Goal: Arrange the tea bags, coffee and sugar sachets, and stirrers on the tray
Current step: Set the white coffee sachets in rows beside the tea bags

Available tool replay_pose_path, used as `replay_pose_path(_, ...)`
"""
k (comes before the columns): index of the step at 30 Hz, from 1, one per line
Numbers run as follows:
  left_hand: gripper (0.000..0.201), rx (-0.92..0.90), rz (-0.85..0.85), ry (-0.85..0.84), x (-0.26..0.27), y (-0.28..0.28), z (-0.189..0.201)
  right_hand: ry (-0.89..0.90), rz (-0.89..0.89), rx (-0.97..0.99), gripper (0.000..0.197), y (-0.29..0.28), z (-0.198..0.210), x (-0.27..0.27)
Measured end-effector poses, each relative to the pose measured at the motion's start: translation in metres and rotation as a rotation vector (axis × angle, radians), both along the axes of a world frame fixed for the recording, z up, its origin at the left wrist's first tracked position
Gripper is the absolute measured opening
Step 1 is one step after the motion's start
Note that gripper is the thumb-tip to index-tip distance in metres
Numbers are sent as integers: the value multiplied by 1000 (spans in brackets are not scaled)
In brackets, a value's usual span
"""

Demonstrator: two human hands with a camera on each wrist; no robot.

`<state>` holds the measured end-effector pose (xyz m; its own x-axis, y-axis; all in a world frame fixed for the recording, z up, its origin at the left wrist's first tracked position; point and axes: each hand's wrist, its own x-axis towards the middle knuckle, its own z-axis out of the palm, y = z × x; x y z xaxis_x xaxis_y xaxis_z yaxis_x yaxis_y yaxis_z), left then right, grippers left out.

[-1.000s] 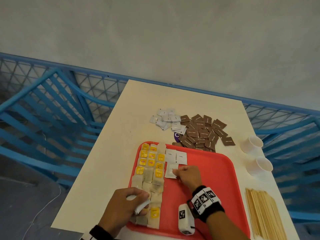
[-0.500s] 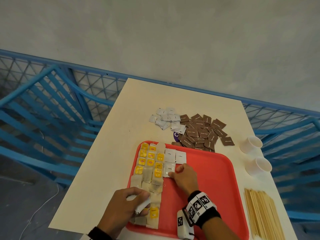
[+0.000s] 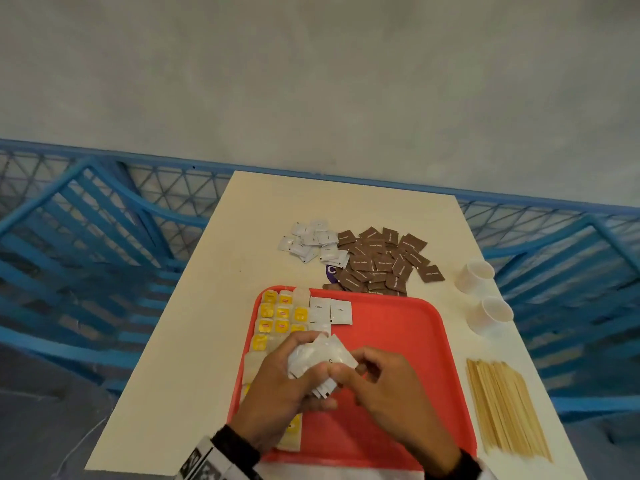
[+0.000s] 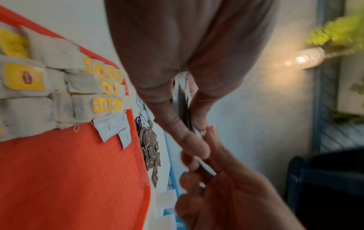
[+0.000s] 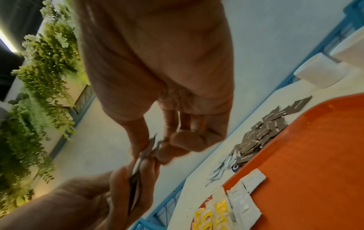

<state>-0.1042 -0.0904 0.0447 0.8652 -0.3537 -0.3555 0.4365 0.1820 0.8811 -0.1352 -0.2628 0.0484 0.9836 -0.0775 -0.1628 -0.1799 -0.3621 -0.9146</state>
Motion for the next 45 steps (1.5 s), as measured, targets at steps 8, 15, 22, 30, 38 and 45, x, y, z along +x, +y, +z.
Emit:
replay_pose_path(8, 17, 176, -160, -81, -14, -5, 10, 24, -100, 191, 38, -23, 8, -13)
replay_pose_path(15, 39, 225, -253, -67, -15, 2, 8, -20, -140, 207, 35, -25, 8, -8)
replay_pose_path(22, 29, 231, -288, -147, -11, 2, 7, -17, -18, 258, 26, -14, 15, 15)
replay_pose_path(30, 25, 232, -171, -130, -5, 8, -5, 25, -38, 236, 33, -26, 12, 19)
replay_pose_path(38, 28, 209, -115, -53, -5, 0, -25, 121, -89, 314, 16, -10, -13, 9)
replay_pose_path(45, 27, 235, -78, 52, -6, 20, -49, 305, -259, 105, 25, -44, -82, 65)
